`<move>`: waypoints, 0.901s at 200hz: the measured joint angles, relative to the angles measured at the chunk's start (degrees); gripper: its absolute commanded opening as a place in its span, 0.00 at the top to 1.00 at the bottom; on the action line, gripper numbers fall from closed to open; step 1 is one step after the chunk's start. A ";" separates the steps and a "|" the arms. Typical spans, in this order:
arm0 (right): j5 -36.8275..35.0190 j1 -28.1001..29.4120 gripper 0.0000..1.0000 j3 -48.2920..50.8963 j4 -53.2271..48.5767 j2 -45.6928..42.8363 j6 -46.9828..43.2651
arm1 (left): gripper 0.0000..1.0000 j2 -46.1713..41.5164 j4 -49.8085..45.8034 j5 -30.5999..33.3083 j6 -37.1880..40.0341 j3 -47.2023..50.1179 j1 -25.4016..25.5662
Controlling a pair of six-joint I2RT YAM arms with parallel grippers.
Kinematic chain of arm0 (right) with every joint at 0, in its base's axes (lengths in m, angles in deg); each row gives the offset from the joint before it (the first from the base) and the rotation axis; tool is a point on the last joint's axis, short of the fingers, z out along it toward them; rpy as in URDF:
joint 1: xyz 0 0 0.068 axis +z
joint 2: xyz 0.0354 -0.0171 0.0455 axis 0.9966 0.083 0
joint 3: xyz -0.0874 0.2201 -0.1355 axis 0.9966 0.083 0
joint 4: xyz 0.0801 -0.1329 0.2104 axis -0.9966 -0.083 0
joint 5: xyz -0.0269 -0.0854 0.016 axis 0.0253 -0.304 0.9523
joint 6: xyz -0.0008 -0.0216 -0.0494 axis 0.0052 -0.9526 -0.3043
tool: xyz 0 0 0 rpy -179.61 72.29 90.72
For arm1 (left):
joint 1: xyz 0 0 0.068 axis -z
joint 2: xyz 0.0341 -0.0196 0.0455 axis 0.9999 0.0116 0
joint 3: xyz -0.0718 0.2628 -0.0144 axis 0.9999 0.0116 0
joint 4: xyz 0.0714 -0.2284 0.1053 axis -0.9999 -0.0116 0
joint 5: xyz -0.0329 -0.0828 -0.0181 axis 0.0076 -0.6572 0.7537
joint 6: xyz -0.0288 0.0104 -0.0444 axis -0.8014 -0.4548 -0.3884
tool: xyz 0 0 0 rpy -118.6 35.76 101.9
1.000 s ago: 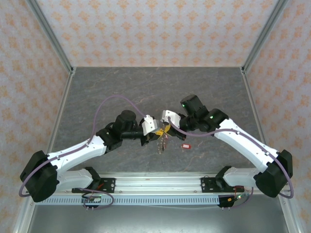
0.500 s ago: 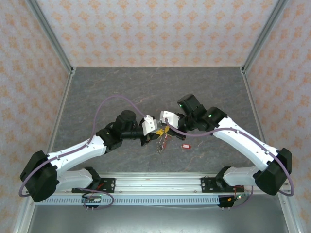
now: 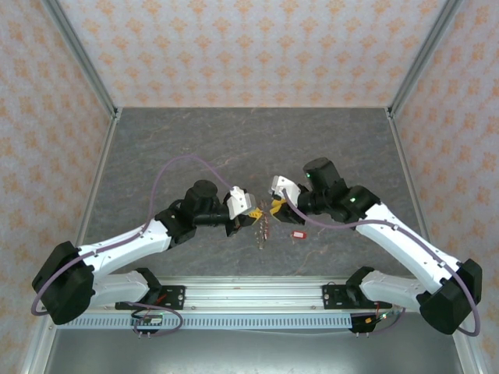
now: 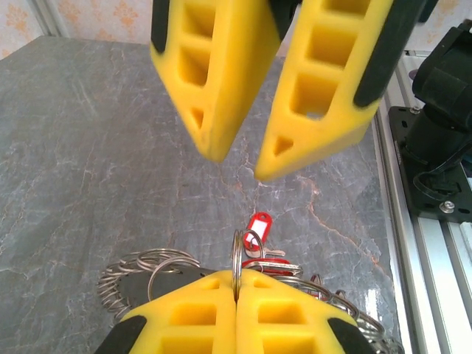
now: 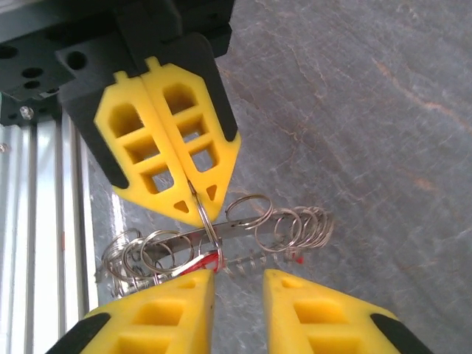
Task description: Put the keys on the keyring
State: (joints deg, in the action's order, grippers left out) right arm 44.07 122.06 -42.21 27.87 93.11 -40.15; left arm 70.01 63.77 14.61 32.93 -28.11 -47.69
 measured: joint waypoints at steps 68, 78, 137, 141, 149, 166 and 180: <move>8.00 -2.93 0.77 5.42 9.73 -0.07 8.35 | 1.00 -1.75 1.53 -0.83 -0.92 0.00 0.00; 8.94 -3.26 0.77 5.53 10.47 -0.04 9.18 | 1.00 -1.75 1.81 -0.83 -1.01 0.00 -0.02; 12.37 -4.13 0.86 7.34 12.83 1.27 11.32 | 1.00 -1.75 2.19 -0.68 -1.07 0.04 -0.04; 12.52 -4.13 0.86 7.54 13.09 1.29 11.45 | 1.00 -1.75 2.19 -0.68 -1.07 0.04 -0.04; 12.63 -4.17 0.89 8.04 13.79 1.33 11.80 | 1.00 -1.75 2.21 -0.74 -1.07 0.07 -0.04; 12.98 -4.42 0.92 9.25 14.99 1.33 12.72 | 1.00 -1.75 2.62 -0.83 -1.07 0.07 -0.04; 13.16 -4.63 0.93 10.10 15.72 1.49 13.35 | 1.00 -1.75 2.91 -0.85 -1.14 0.07 -0.04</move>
State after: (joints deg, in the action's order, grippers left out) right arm 57.23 117.43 -32.11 43.58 94.59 -26.79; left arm 68.26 66.67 13.76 31.79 -28.04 -47.73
